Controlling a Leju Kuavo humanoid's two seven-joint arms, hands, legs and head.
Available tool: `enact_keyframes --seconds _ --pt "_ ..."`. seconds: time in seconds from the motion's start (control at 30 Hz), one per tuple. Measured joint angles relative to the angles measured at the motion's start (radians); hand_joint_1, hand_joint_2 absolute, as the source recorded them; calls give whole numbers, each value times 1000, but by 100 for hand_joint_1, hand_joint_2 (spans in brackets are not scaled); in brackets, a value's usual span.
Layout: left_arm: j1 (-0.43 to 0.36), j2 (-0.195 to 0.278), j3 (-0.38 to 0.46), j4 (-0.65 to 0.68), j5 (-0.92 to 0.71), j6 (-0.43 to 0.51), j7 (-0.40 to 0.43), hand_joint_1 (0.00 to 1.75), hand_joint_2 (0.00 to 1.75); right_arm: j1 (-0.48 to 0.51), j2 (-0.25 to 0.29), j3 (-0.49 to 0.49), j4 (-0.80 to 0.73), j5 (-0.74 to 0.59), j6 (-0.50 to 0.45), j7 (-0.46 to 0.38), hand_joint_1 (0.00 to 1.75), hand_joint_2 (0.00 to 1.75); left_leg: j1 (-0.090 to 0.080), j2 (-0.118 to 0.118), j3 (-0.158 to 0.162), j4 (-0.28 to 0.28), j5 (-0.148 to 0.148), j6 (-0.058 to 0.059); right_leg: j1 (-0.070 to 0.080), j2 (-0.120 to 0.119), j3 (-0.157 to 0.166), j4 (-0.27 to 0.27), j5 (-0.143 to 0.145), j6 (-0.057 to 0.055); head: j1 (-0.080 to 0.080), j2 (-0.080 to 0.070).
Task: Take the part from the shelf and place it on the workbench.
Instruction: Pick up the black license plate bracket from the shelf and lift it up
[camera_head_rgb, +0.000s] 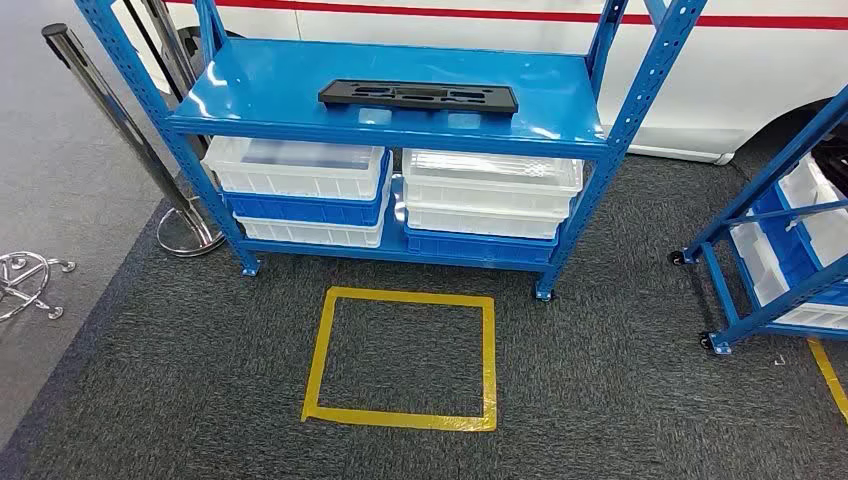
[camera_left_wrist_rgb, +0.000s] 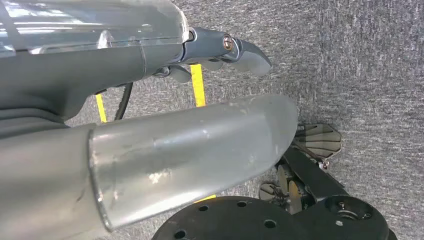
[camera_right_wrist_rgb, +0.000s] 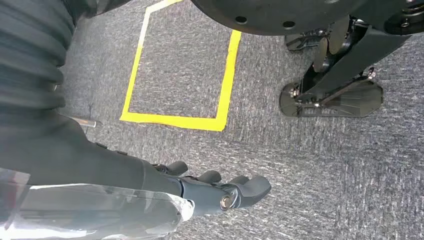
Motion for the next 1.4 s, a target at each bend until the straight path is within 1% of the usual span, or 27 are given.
enact_keyframes --seconds 0.13,0.2,0.27,0.33,0.4,0.5,0.6,0.67,0.73,0.77,0.8,0.87,0.9,0.93,0.97,1.0,1.03,1.07,1.1,1.13,1.17,1.23,1.27,1.3,1.33,1.37,1.4 --pt "0 0 0 0 0 0 0 0 0 0 0 0 0 0 0 0 0 175 0 0 0 0 0 0 0 0 0 0 0 0 0 0" --pt "0 0 0 0 0 0 0 0 0 0 0 0 0 0 0 0 0 87 0 0 0 0 0 0 0 0 0 0 0 0 0 0" --pt "0 0 0 0 0 0 0 0 0 0 0 0 0 0 0 0 0 87 0 0 0 0 0 0 0 0 0 0 0 0 0 0" --pt "0 0 0 0 0 0 0 0 0 0 0 0 0 0 0 0 0 175 0 0 0 0 0 0 0 0 0 0 0 0 0 0" --pt "0 0 0 0 0 0 0 0 0 0 0 0 0 0 0 0 0 175 0 0 0 0 0 0 0 0 0 0 0 0 0 0" --pt "-10 0 0 -6 0 0 0 0 0 10 0 0 9 0 0 0 0 175 -2 2 3 5 -1 2 -4 2 -3 -3 2 4 0 0" --pt "-54 0 0 -56 0 0 -2 0 0 49 0 0 65 0 0 2 0 175 -4 -1 0 9 -1 6 -8 0 -3 -4 4 9 0 0" --pt "-96 1 0 -97 0 0 -3 0 0 89 0 0 108 0 0 4 0 175 -6 -2 -5 9 -1 11 -9 -2 -1 -7 7 15 0 0" --pt "-135 2 0 -138 0 0 -4 0 0 128 -1 0 148 0 0 4 0 175 -3 -2 -1 -4 6 23 -10 -1 0 -4 4 20 0 0" --pt "-151 2 0 -159 0 0 -4 0 0 145 -1 0 168 0 0 4 0 175 -1 -2 2 -12 12 30 -9 -1 -7 12 -9 20 1 0" --pt "-166 2 0 -178 0 0 -4 0 0 159 -2 0 187 0 0 4 0 175 1 -3 5 -18 17 36 -7 -1 -25 50 -34 18 1 0" --pt "-185 2 0 -207 0 0 -4 0 0 178 -3 0 219 0 0 3 0 175 -3 -6 2 -19 21 41 -1 -1 -89 176 -99 12 1 0" --pt "-189 2 0 -215 0 1 -4 0 0 183 -4 0 229 0 0 3 0 175 -5 -8 0 -19 21 41 2 -1 -120 236 -120 10 1 0" --pt "-188 2 1 -219 0 1 -4 0 0 184 -4 0 234 0 0 3 0 175 -8 -10 -1 -18 21 42 4 -1 -137 267 -121 9 1 0" --pt "-182 2 1 -219 0 1 -4 0 0 179 -4 0 233 0 0 3 0 175 -10 -13 0 -18 21 41 5 -1 -136 260 -102 5 1 0" --pt "-171 2 1 -213 0 1 -3 0 0 171 -4 0 225 0 0 3 0 175 -11 -15 2 -17 20 40 7 -1 -115 214 -67 1 1 0" --pt "-155 1 1 -201 0 1 -2 0 0 157 -4 0 211 0 0 3 0 175 -11 -17 5 -17 19 38 10 0 -82 144 -29 -7 1 0" --pt "-135 -1 1 -182 0 0 -2 0 0 138 -4 0 190 0 0 2 0 175 -13 -16 4 -16 16 34 13 1 -51 79 -1 -13 1 0" --pt "-111 -2 1 -157 0 0 -1 0 0 114 -5 0 163 0 0 2 0 175 -14 -14 3 -15 14 29 17 2 -30 33 14 -19 1 0" --pt "-83 -4 1 -128 0 0 0 0 0 87 -5 0 132 0 0 1 0 175 -14 -12 1 -15 12 23 21 3 -19 9 18 -24 1 0" --pt "-54 -4 1 -93 0 0 1 0 0 56 -5 0 97 0 0 1 0 175 -13 -10 0 -15 11 17 24 2 -18 5 17 -27 1 0" --pt "8 -5 0 -21 0 0 1 0 0 -6 -4 0 21 0 0 0 0 175 -11 -8 3 -13 9 6 21 4 -17 -4 21 -36 1 0" --pt "38 -5 0 15 0 0 2 0 0 -37 -2 0 -18 0 0 0 0 175 -11 -4 -2 1 -2 0 18 4 -15 -9 24 -41 0 0" --pt "66 -6 0 50 0 0 2 0 0 -66 -1 0 -54 0 0 -1 0 175 -9 0 -15 33 -24 -5 14 4 -14 -14 26 -45 0 0" --pt "93 -5 0 85 0 0 2 0 0 -93 -1 0 -90 0 0 -1 0 175 -5 5 -42 88 -56 -10 13 4 -13 -15 27 -48 -1 0" --pt "116 -4 0 118 0 0 2 0 0 -117 -1 0 -123 0 0 -1 0 175 -2 9 -76 157 -91 -16 13 4 -14 -15 27 -49 -1 0" --pt "135 -2 0 147 0 0 2 0 0 -136 -1 0 -151 0 0 -1 0 175 1 11 -110 221 -117 -21 12 4 -16 -14 27 -49 -1 0"
